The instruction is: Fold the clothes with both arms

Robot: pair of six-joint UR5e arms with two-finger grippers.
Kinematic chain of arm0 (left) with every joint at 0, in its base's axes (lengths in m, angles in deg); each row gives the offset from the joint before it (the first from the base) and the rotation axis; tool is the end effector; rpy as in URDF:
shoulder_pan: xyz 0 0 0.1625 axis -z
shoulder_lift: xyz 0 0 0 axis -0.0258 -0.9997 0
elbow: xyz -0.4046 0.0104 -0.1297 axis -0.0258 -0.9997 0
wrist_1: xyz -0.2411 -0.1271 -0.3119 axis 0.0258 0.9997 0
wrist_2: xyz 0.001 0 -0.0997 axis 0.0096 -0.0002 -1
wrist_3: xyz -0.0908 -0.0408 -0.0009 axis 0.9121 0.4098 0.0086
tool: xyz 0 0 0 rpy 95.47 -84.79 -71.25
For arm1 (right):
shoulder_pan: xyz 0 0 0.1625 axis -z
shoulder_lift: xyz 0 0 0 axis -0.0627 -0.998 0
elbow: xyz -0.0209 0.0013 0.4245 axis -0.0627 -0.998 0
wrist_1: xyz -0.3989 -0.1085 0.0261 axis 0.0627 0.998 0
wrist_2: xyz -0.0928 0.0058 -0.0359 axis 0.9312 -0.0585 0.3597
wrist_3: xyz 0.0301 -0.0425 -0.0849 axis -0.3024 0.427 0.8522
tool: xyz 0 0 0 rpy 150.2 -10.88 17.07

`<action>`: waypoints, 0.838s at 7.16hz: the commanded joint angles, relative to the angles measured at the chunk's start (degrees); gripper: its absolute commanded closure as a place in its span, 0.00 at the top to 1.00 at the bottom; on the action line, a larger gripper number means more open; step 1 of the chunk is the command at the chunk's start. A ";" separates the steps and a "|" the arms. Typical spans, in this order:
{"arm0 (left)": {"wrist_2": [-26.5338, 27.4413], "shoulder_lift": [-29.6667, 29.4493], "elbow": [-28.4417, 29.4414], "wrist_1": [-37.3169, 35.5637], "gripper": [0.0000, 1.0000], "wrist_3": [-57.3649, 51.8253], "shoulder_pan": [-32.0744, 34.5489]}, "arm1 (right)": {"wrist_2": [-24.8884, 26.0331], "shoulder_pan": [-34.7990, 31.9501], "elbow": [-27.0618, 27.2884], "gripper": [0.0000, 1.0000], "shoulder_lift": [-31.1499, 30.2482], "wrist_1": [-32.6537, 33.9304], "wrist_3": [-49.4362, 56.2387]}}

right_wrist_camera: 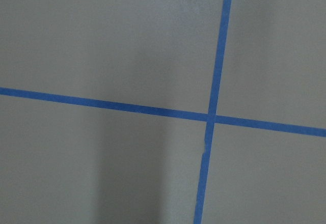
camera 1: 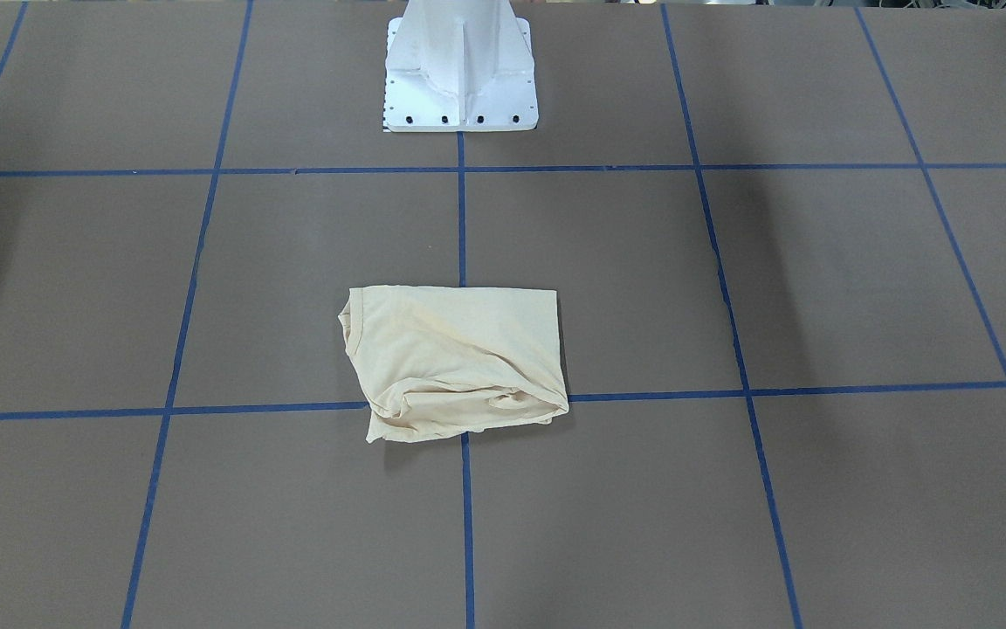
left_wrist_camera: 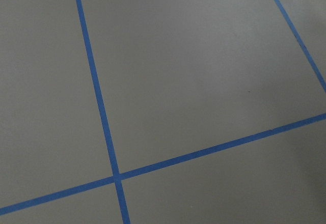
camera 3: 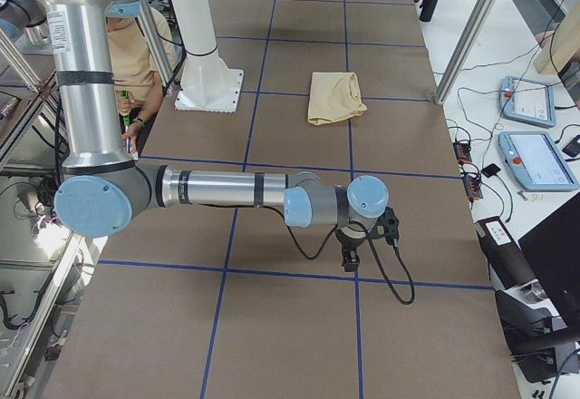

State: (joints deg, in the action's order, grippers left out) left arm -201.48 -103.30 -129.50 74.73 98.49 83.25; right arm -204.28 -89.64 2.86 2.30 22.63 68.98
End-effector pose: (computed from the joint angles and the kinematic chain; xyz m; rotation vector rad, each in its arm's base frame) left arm -0.0160 -0.4830 0.5795 0.4662 0.8815 0.1273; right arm 0.0220 -0.5365 0.6364 0.0395 -0.8444 -0.1124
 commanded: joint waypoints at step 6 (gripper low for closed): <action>3.64 -4.78 2.11 -2.40 1.00 -0.72 -1.40 | 4.28 -1.05 5.27 1.00 -1.08 2.88 1.36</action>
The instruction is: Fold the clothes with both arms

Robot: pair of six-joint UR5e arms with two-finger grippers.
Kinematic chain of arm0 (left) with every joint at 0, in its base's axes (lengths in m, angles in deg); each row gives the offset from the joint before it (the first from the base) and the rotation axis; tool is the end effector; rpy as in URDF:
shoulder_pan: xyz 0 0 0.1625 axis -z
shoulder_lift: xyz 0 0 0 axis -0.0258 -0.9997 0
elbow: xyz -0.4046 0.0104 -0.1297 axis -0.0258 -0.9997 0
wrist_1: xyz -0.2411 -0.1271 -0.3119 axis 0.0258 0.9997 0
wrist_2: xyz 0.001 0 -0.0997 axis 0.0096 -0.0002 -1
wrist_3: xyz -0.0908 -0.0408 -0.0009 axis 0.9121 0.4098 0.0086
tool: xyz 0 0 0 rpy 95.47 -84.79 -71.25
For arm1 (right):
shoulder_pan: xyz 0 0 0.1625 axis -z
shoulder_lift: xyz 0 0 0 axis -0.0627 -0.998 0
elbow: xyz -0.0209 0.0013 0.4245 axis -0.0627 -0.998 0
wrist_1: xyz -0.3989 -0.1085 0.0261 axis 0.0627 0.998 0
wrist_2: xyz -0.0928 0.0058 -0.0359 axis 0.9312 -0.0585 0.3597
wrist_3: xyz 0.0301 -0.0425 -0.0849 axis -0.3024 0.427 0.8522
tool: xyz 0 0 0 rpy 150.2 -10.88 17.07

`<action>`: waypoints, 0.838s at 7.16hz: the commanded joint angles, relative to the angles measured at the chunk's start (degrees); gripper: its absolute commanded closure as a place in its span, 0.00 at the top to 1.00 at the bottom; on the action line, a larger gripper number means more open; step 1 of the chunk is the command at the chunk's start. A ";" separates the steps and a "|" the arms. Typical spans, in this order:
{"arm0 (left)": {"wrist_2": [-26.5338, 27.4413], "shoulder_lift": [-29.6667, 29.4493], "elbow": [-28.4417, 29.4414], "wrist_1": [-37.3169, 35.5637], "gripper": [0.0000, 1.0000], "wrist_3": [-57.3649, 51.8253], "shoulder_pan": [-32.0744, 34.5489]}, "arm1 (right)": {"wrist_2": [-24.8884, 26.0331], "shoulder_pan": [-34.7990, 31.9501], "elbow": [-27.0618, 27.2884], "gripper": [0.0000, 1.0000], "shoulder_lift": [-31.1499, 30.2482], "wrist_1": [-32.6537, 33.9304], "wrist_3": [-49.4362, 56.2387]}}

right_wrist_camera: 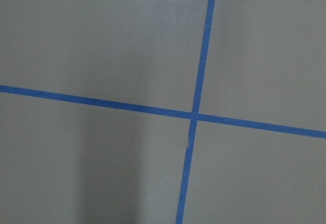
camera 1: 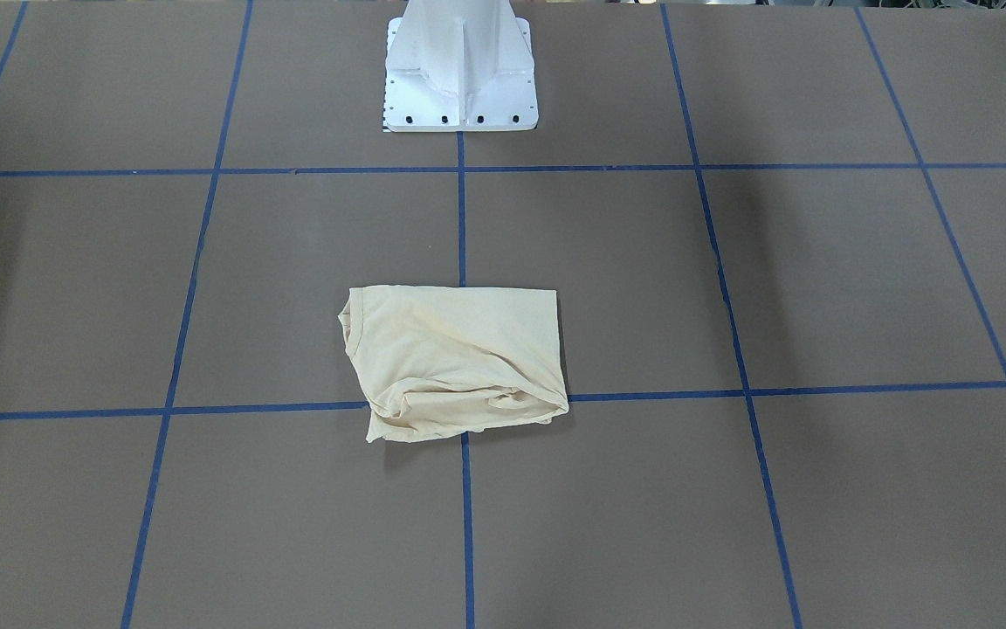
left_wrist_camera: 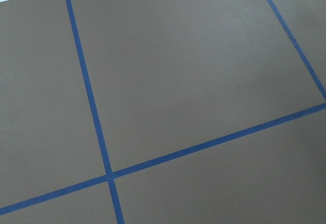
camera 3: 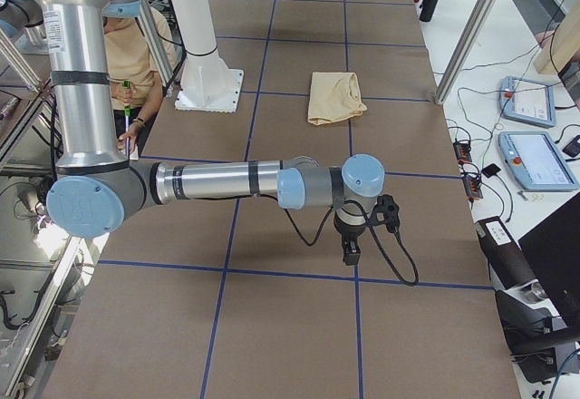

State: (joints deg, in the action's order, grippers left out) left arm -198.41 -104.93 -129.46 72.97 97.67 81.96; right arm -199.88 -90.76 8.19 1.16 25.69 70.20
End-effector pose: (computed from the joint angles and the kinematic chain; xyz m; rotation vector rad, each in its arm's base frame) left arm -0.0072 -0.4978 0.5728 0.4735 0.8338 0.1419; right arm 0.0382 -0.5277 0.6119 0.0764 -0.7665 -0.1201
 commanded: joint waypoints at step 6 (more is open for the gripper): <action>0.23 3.17 -7.88 -7.59 1.00 0.18 1.64 | -3.71 0.42 7.29 1.00 -3.53 -1.16 -0.39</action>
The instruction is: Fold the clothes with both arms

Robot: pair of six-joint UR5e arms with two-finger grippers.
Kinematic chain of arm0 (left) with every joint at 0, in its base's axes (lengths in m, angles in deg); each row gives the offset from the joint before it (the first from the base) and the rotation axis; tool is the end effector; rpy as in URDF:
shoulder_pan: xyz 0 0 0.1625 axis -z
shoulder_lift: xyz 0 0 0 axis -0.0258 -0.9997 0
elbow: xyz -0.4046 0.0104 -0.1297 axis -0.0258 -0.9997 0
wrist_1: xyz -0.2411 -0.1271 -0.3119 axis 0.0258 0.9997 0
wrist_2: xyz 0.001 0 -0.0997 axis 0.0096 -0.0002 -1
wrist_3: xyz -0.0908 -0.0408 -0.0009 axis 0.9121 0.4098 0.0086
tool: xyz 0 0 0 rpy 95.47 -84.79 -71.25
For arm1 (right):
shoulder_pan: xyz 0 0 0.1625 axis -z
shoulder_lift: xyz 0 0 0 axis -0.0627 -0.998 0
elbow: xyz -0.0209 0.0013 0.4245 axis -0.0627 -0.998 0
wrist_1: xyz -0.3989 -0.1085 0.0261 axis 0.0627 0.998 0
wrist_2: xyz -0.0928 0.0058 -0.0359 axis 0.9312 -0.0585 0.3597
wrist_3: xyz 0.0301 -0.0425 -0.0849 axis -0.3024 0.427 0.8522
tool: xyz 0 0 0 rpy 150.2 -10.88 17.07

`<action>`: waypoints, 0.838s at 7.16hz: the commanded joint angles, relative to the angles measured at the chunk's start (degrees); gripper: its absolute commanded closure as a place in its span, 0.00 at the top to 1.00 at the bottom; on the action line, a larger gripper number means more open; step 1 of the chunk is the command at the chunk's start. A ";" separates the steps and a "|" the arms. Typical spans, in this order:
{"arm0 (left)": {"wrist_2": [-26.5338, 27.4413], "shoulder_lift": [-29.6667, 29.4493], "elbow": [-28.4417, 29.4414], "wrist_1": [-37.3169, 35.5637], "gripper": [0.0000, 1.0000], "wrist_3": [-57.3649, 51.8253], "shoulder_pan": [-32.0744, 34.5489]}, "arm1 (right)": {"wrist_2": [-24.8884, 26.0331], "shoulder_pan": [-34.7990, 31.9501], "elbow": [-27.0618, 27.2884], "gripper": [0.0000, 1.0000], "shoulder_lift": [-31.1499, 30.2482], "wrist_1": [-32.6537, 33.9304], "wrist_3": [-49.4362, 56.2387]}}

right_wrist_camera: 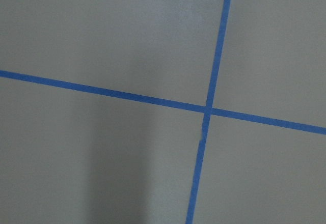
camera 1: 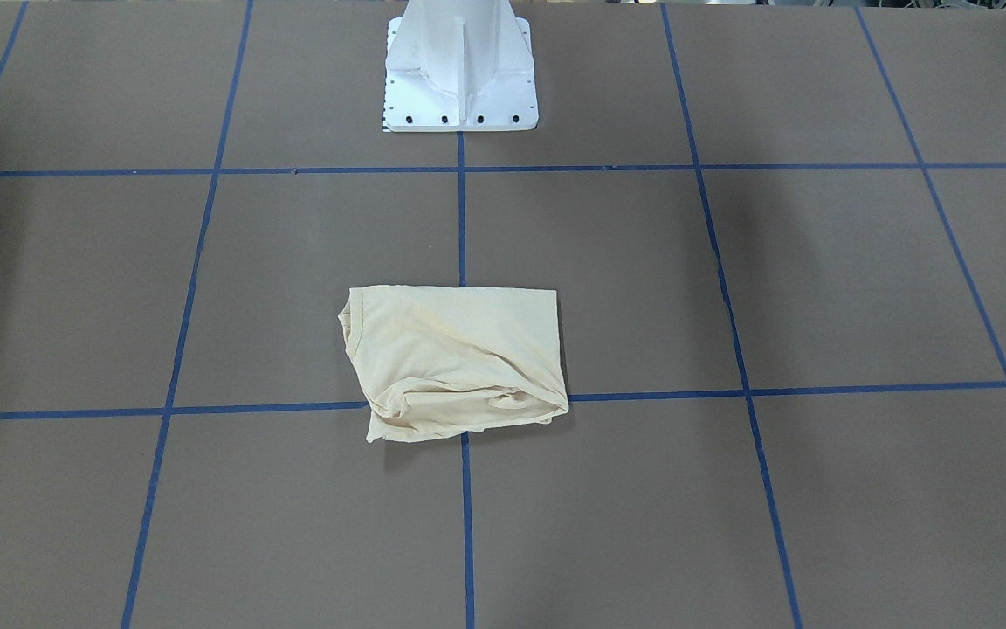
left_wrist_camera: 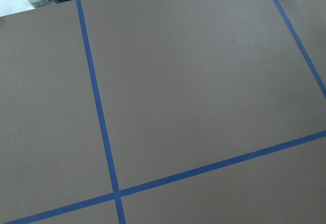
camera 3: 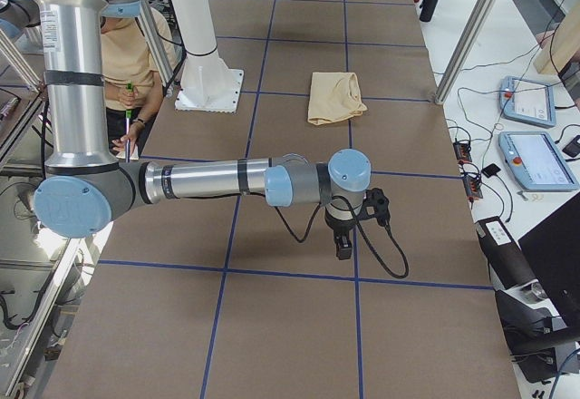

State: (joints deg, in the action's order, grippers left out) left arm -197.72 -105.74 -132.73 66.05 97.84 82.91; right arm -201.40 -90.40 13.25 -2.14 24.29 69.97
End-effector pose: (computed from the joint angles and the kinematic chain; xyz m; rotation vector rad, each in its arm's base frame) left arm -0.0159 -0.5023 0.5520 0.4351 0.8155 0.1005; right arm 0.0343 -0.5051 0.5932 0.1242 -0.7932 -0.1448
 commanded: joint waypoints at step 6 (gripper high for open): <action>-0.38 3.16 -5.19 -0.76 1.00 0.19 -0.36 | -0.63 0.06 4.28 1.00 -1.56 -0.09 -0.16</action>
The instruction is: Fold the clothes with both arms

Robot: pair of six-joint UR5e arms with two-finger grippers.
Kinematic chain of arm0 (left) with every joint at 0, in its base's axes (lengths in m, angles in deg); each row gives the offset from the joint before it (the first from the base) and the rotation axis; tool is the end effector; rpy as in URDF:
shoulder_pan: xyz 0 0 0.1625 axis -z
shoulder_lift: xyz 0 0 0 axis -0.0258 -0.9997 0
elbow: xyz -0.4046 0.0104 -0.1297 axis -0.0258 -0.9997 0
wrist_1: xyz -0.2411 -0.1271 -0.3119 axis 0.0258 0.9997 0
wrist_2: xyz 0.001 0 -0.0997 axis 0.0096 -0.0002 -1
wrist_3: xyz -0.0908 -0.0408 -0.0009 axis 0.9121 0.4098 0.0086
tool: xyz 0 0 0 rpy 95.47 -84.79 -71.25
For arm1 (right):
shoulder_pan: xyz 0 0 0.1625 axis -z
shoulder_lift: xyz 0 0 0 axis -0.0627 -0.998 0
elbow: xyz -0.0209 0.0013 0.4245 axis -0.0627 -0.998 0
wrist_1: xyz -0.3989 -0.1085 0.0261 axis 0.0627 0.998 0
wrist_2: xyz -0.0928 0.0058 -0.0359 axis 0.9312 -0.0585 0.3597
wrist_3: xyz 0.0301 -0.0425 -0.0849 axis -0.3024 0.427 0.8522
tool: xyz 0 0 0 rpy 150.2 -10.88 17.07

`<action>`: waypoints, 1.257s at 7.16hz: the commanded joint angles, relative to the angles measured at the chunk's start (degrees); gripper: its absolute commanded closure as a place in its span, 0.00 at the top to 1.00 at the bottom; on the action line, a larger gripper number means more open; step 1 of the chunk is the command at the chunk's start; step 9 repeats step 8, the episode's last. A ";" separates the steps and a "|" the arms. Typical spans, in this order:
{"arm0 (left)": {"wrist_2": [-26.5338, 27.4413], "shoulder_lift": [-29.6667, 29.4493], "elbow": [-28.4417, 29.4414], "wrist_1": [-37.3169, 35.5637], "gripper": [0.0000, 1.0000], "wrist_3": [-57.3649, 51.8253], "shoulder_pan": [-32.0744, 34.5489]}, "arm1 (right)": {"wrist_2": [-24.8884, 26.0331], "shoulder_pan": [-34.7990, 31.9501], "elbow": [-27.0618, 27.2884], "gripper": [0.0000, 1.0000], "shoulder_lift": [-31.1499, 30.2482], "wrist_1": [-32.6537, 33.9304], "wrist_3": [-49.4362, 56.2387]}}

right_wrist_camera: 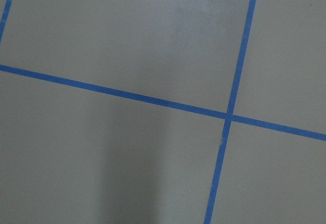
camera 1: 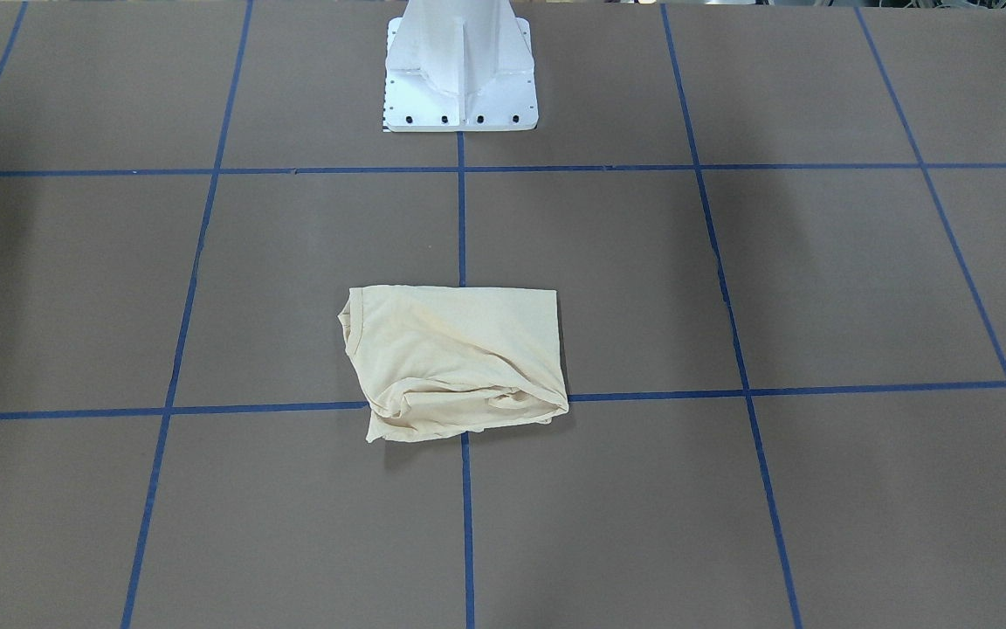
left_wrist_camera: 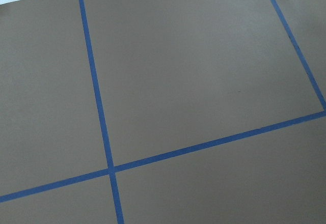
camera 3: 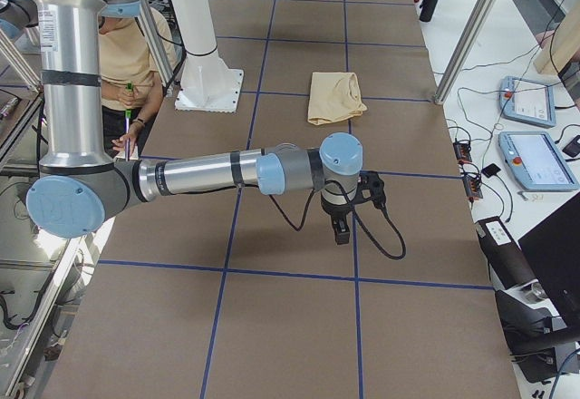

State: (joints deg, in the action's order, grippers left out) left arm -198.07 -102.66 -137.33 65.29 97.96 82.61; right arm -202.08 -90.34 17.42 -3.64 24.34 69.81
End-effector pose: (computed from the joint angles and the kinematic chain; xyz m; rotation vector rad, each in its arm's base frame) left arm -0.0153 -0.4782 0.5383 0.4431 0.8239 0.1106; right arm 0.0336 -0.4935 0.5693 0.1657 -0.8048 -0.1622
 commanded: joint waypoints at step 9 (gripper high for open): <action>-0.03 0.78 -3.14 0.09 1.00 0.06 0.03 | 0.59 0.00 0.19 1.00 0.38 0.11 -0.09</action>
